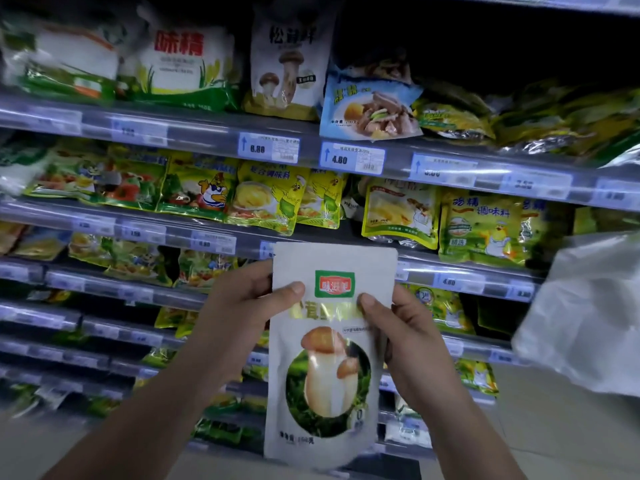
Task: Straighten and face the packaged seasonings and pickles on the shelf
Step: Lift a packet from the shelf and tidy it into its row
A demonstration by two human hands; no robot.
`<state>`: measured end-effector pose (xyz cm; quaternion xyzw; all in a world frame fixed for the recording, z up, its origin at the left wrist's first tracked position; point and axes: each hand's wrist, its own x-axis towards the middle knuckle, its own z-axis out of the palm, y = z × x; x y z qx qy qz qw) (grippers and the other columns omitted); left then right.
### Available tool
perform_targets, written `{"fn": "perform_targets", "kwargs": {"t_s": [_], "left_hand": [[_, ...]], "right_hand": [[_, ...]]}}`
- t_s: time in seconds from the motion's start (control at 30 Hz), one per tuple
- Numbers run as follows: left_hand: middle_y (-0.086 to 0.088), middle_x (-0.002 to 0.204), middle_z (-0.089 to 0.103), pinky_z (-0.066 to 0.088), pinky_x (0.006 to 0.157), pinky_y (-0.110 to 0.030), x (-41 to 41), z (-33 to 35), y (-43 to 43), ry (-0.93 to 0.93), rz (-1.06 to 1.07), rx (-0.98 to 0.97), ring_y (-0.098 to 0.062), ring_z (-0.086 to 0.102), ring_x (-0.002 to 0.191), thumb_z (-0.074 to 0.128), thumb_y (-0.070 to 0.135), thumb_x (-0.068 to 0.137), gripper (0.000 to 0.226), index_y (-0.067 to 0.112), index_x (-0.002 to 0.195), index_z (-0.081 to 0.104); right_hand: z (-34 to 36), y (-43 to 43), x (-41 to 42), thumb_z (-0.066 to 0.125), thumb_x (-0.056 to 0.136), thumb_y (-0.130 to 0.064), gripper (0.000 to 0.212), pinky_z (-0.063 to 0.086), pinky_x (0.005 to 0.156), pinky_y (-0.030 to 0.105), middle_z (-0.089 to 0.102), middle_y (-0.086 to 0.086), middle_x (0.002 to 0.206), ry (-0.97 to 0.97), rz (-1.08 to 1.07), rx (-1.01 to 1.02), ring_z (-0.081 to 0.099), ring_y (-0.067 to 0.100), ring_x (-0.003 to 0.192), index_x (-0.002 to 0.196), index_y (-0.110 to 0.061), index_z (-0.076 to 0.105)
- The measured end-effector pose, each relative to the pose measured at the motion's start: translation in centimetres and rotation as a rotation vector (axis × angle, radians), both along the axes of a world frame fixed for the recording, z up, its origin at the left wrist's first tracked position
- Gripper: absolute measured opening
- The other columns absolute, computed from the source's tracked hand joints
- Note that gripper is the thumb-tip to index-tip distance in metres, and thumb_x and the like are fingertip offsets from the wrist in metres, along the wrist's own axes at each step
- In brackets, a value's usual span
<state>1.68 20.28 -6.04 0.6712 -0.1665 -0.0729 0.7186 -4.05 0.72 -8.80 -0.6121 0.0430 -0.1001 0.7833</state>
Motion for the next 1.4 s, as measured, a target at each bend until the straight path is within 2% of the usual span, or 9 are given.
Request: {"fn": "perform_targets", "kwargs": {"t_s": [0.1, 0.27, 0.5, 0.73, 0.9, 1.03, 1.13, 1.27, 1.4], "left_hand": [[-0.007, 0.094, 0.081, 0.062, 0.08, -0.047, 1.6, 0.0, 0.9, 0.08, 0.01, -0.081, -0.027, 0.077, 0.089, 0.055, 0.01, 0.096, 0.031, 0.023, 0.088, 0.083], [-0.002, 0.081, 0.081, 0.06, 0.059, -0.035, 4.4, 0.4, 2.7, 0.211, -0.136, -0.266, -0.018, 0.076, 0.071, 0.056, 0.017, 0.081, 0.029, 0.021, 0.077, 0.084], [-0.015, 0.103, 0.077, 0.058, 0.055, -0.032, 8.0, -0.7, 4.5, 0.242, -0.084, -0.286, -0.025, 0.073, 0.084, 0.064, 0.017, 0.078, 0.036, 0.006, 0.111, 0.074], [-0.003, 0.086, 0.08, 0.059, 0.068, -0.036, 11.0, 0.0, 4.8, -0.006, 0.086, -0.111, -0.019, 0.073, 0.077, 0.059, 0.005, 0.095, 0.032, 0.024, 0.085, 0.082], [-0.001, 0.093, 0.081, 0.059, 0.08, -0.038, 13.3, 0.8, 4.5, -0.025, 0.089, -0.122, -0.022, 0.073, 0.089, 0.06, 0.005, 0.094, 0.03, 0.026, 0.088, 0.082], [0.006, 0.074, 0.076, 0.054, 0.074, -0.043, 14.6, 1.7, 4.8, -0.113, 0.123, -0.058, -0.023, 0.067, 0.075, 0.06, 0.008, 0.096, 0.045, 0.04, 0.07, 0.079], [0.005, 0.082, 0.08, 0.063, 0.075, -0.043, 15.6, 1.9, 5.0, -0.235, 0.134, 0.097, -0.019, 0.074, 0.08, 0.061, 0.013, 0.096, 0.031, 0.034, 0.084, 0.08], [-0.008, 0.081, 0.079, 0.063, 0.071, -0.049, 16.4, 2.1, 5.0, -0.493, 0.238, 0.323, -0.026, 0.075, 0.075, 0.062, 0.018, 0.097, 0.018, 0.021, 0.083, 0.074], [0.008, 0.102, 0.079, 0.063, 0.075, -0.032, 15.9, 0.9, 3.3, -0.097, 0.077, 0.137, -0.013, 0.075, 0.091, 0.065, 0.035, 0.093, 0.019, 0.033, 0.111, 0.072]], "right_hand": [[0.8, 0.7, 1.2, 0.061, 0.09, -0.018, 0.024, 0.056, 0.09, 0.057, 0.078, 0.013, 0.112, -0.022, 0.006, -0.025, 0.073, 0.038, 0.105, 0.109, -0.018, 0.077], [1.2, 1.9, 3.2, 0.056, 0.089, -0.013, 0.03, 0.062, 0.084, 0.045, 0.077, 0.018, 0.114, -0.02, 0.063, 0.115, 0.075, 0.034, 0.102, 0.11, -0.013, 0.077], [1.2, 3.6, 5.9, 0.053, 0.09, -0.007, 0.032, 0.064, 0.075, 0.037, 0.077, 0.018, 0.113, -0.02, 0.083, 0.155, 0.076, 0.031, 0.098, 0.108, -0.015, 0.079], [1.1, 3.4, 7.3, 0.073, 0.083, -0.02, 0.043, 0.06, 0.088, 0.049, 0.073, 0.016, 0.123, -0.021, 0.153, 0.172, 0.072, 0.033, 0.106, 0.125, -0.024, 0.07], [-1.7, 3.8, 7.6, 0.08, 0.077, -0.009, 0.049, 0.053, 0.101, 0.055, 0.07, 0.028, 0.122, 0.135, 0.294, -0.054, 0.067, 0.039, 0.113, 0.124, -0.002, 0.066], [-2.3, 4.0, 8.1, 0.072, 0.085, 0.005, 0.039, 0.055, 0.099, 0.045, 0.073, 0.022, 0.118, 0.137, 0.328, -0.135, 0.068, 0.032, 0.111, 0.123, -0.002, 0.067], [-2.7, 4.0, 8.3, 0.068, 0.088, 0.003, 0.027, 0.057, 0.091, 0.036, 0.075, 0.014, 0.11, 0.141, 0.279, -0.179, 0.069, 0.025, 0.102, 0.115, -0.002, 0.072], [-2.7, 2.5, 8.5, 0.068, 0.088, -0.008, 0.028, 0.053, 0.087, 0.045, 0.074, 0.027, 0.111, 0.118, 0.164, -0.162, 0.069, 0.029, 0.1, 0.115, 0.0, 0.073], [-2.7, 0.9, 8.6, 0.069, 0.087, -0.012, 0.026, 0.055, 0.083, 0.042, 0.077, 0.02, 0.105, 0.087, 0.083, -0.185, 0.071, 0.026, 0.094, 0.111, -0.004, 0.076]]}}
